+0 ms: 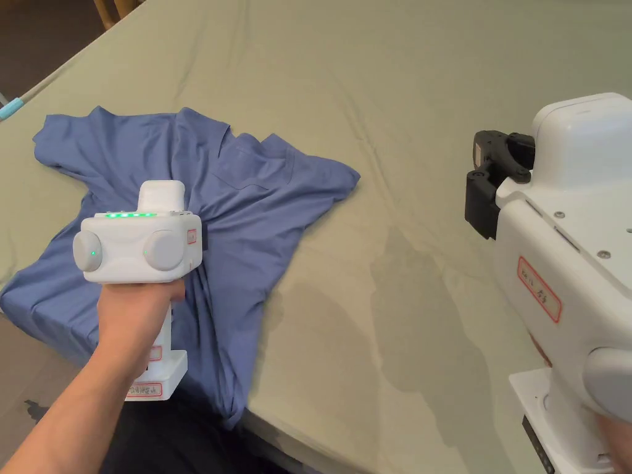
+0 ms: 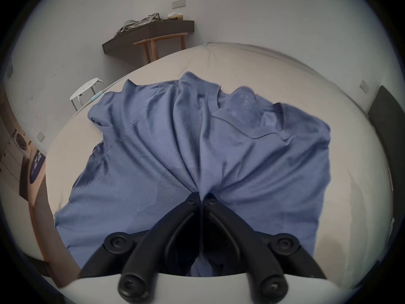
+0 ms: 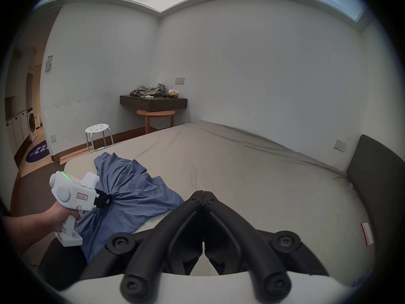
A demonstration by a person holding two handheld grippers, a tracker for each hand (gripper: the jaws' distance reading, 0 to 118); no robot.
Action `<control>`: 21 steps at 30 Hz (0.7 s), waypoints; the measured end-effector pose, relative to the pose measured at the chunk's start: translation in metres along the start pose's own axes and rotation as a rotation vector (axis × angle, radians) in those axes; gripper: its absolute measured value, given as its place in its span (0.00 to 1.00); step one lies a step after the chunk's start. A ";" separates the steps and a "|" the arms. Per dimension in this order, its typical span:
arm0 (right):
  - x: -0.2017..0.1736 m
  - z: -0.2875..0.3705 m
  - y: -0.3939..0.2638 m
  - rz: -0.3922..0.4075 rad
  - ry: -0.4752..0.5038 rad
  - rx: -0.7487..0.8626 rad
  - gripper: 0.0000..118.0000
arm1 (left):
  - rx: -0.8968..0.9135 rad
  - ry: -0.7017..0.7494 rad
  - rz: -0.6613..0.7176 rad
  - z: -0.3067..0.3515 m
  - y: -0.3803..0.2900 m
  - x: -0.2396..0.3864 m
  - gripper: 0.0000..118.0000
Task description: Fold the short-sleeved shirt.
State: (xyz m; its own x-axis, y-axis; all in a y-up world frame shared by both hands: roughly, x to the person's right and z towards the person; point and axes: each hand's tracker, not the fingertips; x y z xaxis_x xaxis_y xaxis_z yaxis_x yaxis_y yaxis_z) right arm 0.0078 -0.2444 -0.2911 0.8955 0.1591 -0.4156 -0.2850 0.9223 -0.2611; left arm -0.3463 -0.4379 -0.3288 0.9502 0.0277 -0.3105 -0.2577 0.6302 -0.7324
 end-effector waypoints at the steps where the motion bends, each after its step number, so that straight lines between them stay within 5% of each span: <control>1: 0.002 0.005 0.001 0.002 -0.005 0.007 0.00 | 0.027 -0.043 0.007 0.007 0.000 -0.002 0.00; 11: 0.017 0.065 0.019 -0.040 -0.058 0.093 0.00 | 0.463 -0.398 0.335 0.143 0.032 -0.022 0.00; 21: 0.034 0.122 0.031 -0.055 -0.115 0.197 0.00 | 0.837 -0.513 0.095 0.297 0.092 0.020 0.00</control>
State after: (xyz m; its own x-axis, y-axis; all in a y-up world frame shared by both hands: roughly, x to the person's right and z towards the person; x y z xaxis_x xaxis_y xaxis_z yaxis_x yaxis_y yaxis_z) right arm 0.0714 -0.1673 -0.2070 0.9440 0.1357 -0.3009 -0.1729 0.9798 -0.1006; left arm -0.2993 -0.1494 -0.2223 0.9439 0.3151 0.0993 -0.3174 0.9482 0.0086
